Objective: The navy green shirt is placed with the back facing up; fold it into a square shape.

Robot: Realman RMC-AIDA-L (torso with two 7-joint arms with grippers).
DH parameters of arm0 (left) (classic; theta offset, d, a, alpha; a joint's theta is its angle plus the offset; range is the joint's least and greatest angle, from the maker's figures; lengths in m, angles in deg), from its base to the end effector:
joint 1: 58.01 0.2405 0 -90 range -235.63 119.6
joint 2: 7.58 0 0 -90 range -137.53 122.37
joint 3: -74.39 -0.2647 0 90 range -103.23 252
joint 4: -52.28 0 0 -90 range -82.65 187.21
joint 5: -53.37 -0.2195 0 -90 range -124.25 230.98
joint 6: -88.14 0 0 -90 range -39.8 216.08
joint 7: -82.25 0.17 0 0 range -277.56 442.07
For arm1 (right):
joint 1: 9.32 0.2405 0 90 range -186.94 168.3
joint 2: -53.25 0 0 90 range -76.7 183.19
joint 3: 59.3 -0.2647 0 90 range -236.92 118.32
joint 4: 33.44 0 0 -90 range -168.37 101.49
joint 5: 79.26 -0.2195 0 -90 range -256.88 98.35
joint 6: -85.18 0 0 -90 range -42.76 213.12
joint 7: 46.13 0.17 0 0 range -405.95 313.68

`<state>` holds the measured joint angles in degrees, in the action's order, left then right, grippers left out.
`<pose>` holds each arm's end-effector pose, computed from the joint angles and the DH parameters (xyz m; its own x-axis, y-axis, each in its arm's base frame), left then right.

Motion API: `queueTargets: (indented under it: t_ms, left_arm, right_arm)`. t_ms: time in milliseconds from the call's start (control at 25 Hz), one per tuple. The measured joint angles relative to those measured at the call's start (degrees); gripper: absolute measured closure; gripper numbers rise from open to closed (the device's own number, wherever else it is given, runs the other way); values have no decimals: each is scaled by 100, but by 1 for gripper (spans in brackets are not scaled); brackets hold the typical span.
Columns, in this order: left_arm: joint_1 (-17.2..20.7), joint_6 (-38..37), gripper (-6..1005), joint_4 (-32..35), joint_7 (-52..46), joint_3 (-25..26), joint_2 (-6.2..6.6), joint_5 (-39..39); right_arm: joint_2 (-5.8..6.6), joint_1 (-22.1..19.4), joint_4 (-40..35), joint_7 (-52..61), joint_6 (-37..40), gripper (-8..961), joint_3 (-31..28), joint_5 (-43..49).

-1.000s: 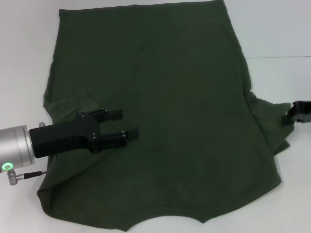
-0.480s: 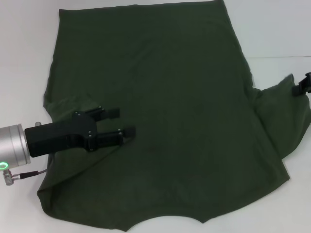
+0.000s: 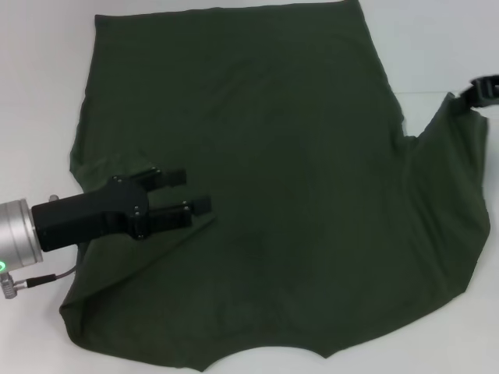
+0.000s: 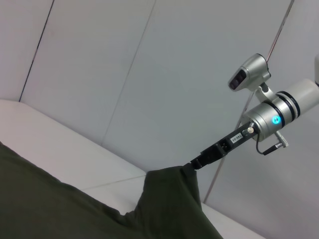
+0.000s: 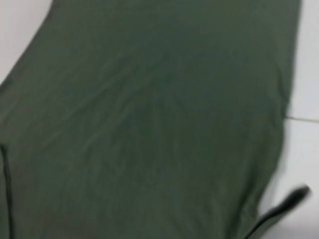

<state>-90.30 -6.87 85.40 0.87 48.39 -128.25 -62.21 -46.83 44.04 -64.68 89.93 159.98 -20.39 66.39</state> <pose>-0.2517 0.3477 -0.0208 0.6225 0.3954 0.6754 0.5606 -0.8275 -0.0322 0.2567 0.4880 0.1013 0.4897 -0.8216 -0.2920 -0.8412 -0.3571 -0.4060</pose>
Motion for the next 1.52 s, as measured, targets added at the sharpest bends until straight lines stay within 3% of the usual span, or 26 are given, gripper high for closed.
queueTargets:
  t_ms: [120, 520, 800, 1000, 1120, 1320, 1520]
  left_arm:
    - [8, -38, 137, 2, -10, 33, 0, 27]
    - [55, -146, 137, 63, -71, 89, -1, 59]
    - [71, -198, 137, 63, -71, 114, 0, 62]
    - [74, -252, 137, 63, -71, 114, 0, 63]
    - [76, -289, 136, 63, -71, 113, 6, 62]
    - [99, -337, 136, 66, -71, 112, 29, 62]
    - [116, -343, 136, 72, -71, 112, 18, 60]
  right_arm:
    - [-79, 217, 96, 2, -22, 866, 165, 14]
    - [-509, 730, 503, 653, -444, 837, 928, 40]
    - [-930, 837, 613, 835, -729, 817, 1073, 28]
    - [-1154, 881, 596, 838, -857, 803, 1047, -1]
    - [-1162, 870, 566, 860, -924, 715, 1071, 54]
    - [-866, 639, 600, 1022, -762, 505, 1010, 35]
    - [-782, 385, 625, 1071, -480, 294, 1019, 27]
